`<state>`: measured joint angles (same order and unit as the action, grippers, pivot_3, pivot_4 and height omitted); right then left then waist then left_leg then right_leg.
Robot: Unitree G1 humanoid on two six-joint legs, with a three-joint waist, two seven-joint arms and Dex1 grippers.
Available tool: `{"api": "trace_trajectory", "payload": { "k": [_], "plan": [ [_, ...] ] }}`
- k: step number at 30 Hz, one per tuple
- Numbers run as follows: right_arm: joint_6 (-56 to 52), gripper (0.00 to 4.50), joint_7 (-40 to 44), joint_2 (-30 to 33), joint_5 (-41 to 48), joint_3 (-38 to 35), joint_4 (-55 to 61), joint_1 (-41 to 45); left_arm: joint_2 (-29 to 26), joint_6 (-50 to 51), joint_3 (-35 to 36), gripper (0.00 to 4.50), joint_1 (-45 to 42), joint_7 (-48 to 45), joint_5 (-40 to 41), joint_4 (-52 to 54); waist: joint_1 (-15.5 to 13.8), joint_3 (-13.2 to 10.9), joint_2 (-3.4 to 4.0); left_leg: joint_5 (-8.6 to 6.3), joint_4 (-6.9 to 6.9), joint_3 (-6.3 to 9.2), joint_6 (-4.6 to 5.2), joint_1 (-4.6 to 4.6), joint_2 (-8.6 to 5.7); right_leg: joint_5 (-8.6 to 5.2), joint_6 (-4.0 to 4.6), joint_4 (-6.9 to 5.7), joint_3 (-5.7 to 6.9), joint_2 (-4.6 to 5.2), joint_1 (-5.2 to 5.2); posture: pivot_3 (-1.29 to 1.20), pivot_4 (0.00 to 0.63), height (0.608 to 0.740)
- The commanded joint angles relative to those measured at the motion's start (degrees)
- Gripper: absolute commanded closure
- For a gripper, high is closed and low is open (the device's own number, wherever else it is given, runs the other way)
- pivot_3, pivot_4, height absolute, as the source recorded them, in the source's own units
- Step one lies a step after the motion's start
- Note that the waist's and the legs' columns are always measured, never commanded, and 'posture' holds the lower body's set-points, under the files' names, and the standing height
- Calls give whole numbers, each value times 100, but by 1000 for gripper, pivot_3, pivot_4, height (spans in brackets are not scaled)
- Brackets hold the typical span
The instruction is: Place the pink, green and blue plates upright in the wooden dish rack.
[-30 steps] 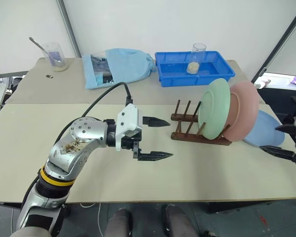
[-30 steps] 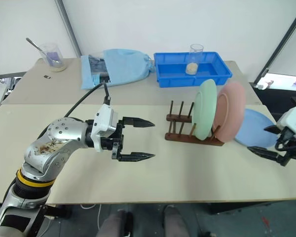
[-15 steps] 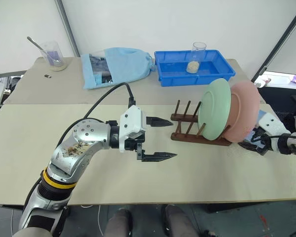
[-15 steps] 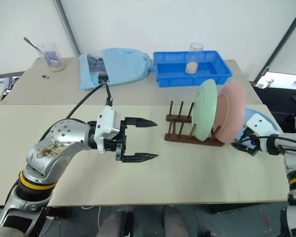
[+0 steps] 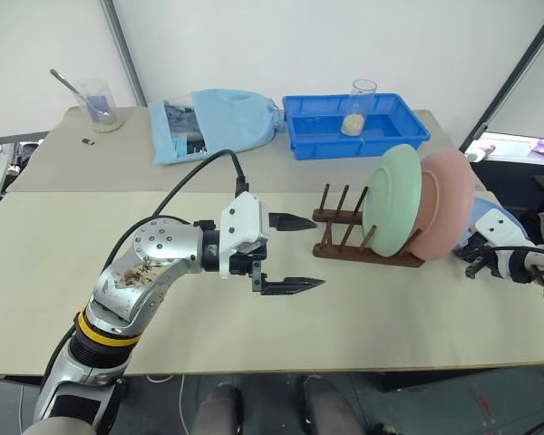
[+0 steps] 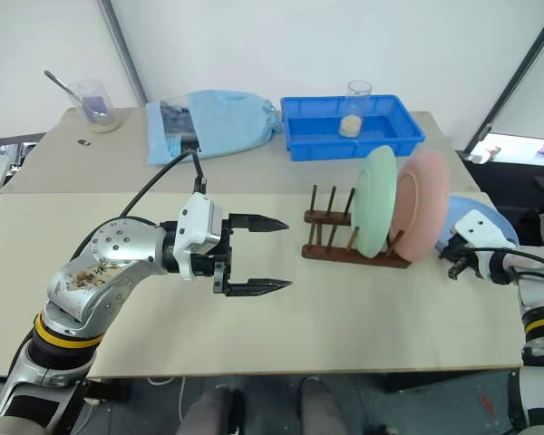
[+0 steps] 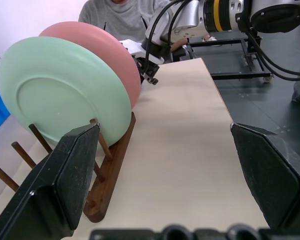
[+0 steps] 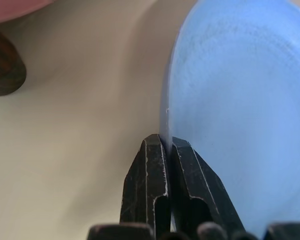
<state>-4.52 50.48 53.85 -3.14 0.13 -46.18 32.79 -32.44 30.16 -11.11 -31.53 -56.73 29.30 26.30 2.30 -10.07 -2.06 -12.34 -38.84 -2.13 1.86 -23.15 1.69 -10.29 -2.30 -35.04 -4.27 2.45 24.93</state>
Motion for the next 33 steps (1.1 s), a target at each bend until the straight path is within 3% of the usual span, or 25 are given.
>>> {"api": "trace_trajectory", "payload": {
  "k": [1, 7, 11, 15, 19, 24, 29, 33],
  "plan": [
    [-232, 4487, -175, 152, 151, -331, 401, -241, -26, 65, 254, 0, -17, 155, 104, 105, -8, 0, 0, 0, -1, 0, 0, -1, 0, 0, 0, 1, 0, 0, 0, 0, 150, 740],
    [-182, 4487, -1027, 859, -68, -1029, 1907, -606, -188, 464, 994, 0, 307, 620, 421, 183, -11, 0, 24, 0, 4, -2, 0, -15, -1, 2, -6, -2, -4, 2, 19, 0, 150, 740],
    [30, 4487, -1257, 1075, 97, -1306, 2843, 126, -379, 496, 1219, 0, 495, 705, 351, 154, 123, -1, 30, 0, 6, -14, 0, -3, 5, 4, -1, -5, -10, -1, 21, 0, 150, 740],
    [-302, 4487, -1012, 479, 923, -1308, 3816, 1009, -387, 384, 1141, 0, 433, 717, 236, 29, 178, -2, 27, 0, 6, -6, 0, 5, 13, 7, 4, -10, -7, -14, 19, 0, 150, 740],
    [-1751, 4487, -904, -551, 2650, -1472, 5052, 1495, -367, 206, 981, 0, 302, 612, 85, -128, 156, -3, 21, 0, 5, 6, 0, 12, 19, 12, 10, -13, -7, -26, 10, 0, 150, 740],
    [-3702, 4487, -1782, -1655, 5009, -1955, 6538, 905, -341, 113, 939, 0, 169, 529, 68, -267, -10, -3, 21, 0, 7, 15, 1, -21, 22, 26, -14, -6, 4, -23, 25, 0, 150, 740],
    [-4565, 4487, -2907, -2230, 6737, -2219, 7235, 345, -486, 342, 1084, 0, 284, 261, 395, -196, -101, -2, 22, -5, 14, 19, 2, -69, 12, 29, 1, 3, 15, 9, 57, 0, 150, 740],
    [-4676, 4487, -3451, -2331, 7111, -2187, 7388, -28, -686, 298, 1132, 0, 308, 68, 413, -266, -121, -2, 22, -6, 15, 20, 2, -77, 11, 28, 0, 4, 18, 8, 66, 0, 150, 740]
  ]
}}
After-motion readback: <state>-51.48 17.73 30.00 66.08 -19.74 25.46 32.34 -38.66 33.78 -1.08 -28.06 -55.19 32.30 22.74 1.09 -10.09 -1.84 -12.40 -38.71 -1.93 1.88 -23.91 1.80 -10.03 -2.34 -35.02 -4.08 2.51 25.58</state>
